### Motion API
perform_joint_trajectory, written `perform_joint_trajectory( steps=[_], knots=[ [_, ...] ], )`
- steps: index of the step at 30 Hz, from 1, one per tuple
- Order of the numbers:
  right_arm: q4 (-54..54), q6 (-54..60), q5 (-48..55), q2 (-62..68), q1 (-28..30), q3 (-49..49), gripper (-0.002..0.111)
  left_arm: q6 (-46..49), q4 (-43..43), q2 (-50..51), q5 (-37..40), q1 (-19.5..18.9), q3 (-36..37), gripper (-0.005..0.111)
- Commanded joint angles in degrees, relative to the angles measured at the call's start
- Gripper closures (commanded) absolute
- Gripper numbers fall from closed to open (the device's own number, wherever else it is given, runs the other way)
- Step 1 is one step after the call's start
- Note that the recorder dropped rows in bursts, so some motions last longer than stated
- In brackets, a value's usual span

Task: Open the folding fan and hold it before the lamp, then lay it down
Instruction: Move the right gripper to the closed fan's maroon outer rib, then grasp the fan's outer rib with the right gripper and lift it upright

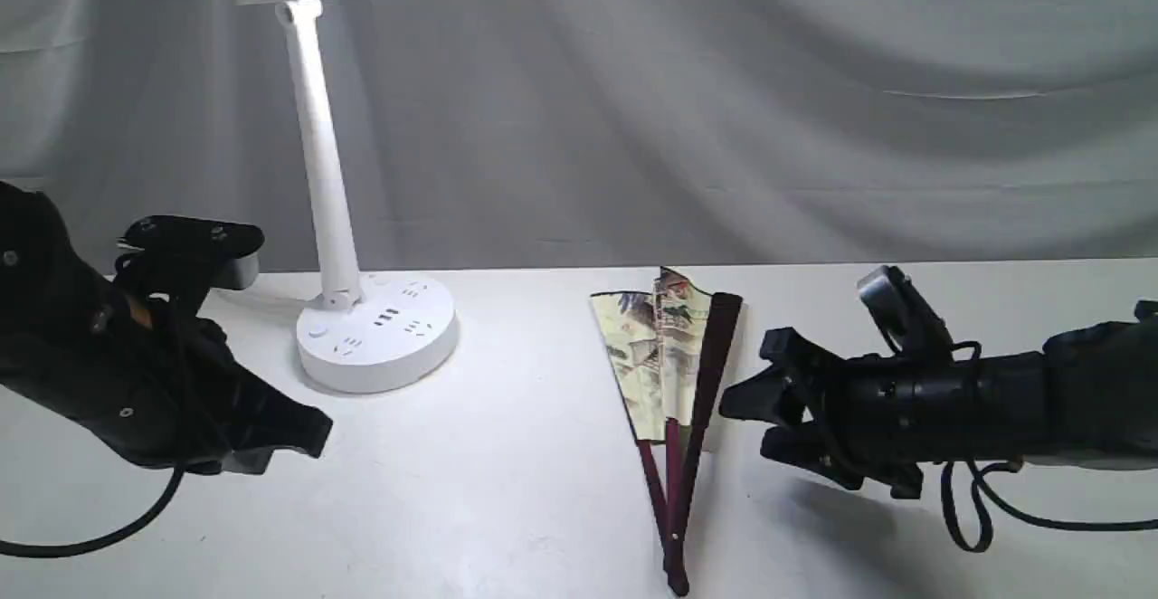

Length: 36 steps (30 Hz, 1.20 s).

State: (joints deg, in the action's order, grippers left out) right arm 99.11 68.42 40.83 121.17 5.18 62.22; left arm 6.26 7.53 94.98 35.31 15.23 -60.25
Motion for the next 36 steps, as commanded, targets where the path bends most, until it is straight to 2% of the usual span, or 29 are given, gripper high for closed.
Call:
perform_joint_trajectory(
  steps=[1, 11, 14, 18, 23, 30, 36],
  knots=[
    [0.8, 0.7, 1.2, 2.2, -0.1, 0.6, 0.057, 0.1, 0.0, -0.1, -0.3, 0.3, -0.4, 0.103],
    [0.8, 0.6, 2.4, 3.8, -0.1, 1.6, 0.057, 0.2, 6.5, 1.9, 1.4, 0.3, -0.9, 0.103],
    [0.8, 0.6, 3.3, 4.7, -0.1, 3.6, 0.057, 0.2, 8.4, 1.9, 5.2, 0.3, -3.4, 0.104],
    [0.8, 0.2, 3.6, 6.1, -0.1, 6.4, 0.057, -0.1, 8.4, 1.9, 6.6, 0.3, -6.2, 0.104],
    [0.8, -0.1, 3.1, 7.9, -0.9, 9.4, 0.057, -0.1, 8.4, 2.8, 4.7, 0.3, -7.4, 0.104],
    [0.8, -1.4, 1.1, 11.1, -4.0, 14.6, 0.057, 0.0, 8.4, 7.1, 10.3, 0.3, -10.4, 0.104],
    [0.8, -3.1, -2.3, 11.2, -4.6, 14.7, 0.057, 0.2, 8.2, 7.5, 10.7, 0.3, -10.4, 0.104]
  ],
)
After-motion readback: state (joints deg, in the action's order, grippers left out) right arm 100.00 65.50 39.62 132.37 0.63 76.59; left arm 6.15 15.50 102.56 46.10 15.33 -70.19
